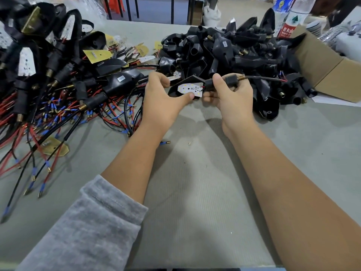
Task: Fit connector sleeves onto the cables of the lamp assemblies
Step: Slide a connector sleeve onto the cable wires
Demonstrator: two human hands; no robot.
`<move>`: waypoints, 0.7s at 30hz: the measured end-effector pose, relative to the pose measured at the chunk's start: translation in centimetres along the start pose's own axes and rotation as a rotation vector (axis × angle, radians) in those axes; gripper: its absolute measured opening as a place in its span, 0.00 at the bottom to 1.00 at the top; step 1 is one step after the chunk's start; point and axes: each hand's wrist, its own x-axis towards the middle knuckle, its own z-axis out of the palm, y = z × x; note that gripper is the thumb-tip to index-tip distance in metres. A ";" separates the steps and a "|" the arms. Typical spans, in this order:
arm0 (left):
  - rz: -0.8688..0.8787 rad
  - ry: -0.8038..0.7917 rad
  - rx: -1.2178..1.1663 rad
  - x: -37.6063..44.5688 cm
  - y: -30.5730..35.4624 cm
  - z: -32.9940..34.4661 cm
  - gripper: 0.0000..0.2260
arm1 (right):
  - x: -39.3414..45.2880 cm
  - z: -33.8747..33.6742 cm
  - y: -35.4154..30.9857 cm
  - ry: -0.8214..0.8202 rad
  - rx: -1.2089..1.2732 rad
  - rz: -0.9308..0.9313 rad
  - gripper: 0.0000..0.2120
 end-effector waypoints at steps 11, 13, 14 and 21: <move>-0.087 -0.047 0.021 -0.4 0.8 -0.3 0.16 | 0.1 0.0 0.2 0.004 0.062 0.017 0.08; -0.091 -0.065 -0.014 -0.3 0.8 -0.3 0.12 | 0.0 0.1 0.3 -0.042 0.036 0.010 0.07; -0.094 -0.066 -0.033 -0.3 0.9 -0.3 0.11 | -0.1 0.1 0.3 -0.058 0.031 0.008 0.07; -0.113 0.020 -0.114 0.0 0.9 -0.4 0.10 | 0.0 0.0 0.4 -0.046 0.036 0.037 0.07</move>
